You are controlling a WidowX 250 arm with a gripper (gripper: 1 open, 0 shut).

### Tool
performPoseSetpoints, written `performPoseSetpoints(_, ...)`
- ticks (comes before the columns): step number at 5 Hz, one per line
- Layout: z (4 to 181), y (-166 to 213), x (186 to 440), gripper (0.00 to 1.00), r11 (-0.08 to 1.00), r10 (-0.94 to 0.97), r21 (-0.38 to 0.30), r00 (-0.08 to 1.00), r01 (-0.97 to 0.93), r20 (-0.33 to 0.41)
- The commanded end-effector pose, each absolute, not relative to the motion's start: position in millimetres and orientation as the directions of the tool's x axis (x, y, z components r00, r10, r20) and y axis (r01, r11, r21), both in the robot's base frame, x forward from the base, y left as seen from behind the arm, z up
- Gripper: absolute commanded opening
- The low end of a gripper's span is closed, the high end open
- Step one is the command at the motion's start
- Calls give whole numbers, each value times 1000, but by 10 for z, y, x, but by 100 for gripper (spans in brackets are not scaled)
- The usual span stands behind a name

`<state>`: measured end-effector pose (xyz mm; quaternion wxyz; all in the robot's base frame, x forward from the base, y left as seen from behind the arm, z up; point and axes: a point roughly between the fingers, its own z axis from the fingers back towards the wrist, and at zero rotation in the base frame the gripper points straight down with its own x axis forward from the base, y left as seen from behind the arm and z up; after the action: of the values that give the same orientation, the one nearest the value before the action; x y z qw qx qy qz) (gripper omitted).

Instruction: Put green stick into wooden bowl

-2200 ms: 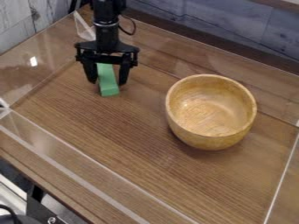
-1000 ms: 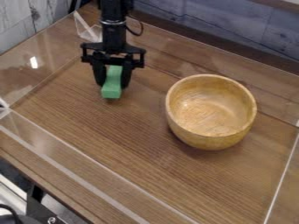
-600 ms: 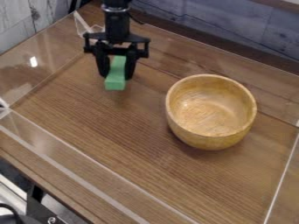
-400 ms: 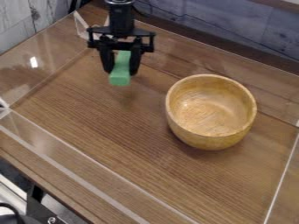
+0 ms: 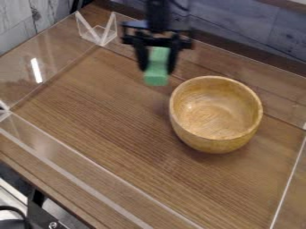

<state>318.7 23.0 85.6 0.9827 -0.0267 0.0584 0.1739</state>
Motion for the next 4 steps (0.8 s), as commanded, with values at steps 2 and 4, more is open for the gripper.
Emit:
performPoseSetpoints(2, 991, -299, 3316, 0, 949, 308, -69, 951, -308, -21)
performPoseSetpoints(4, 1075, -226, 3226, 0, 951, 299, -87, 954, -297, 8)
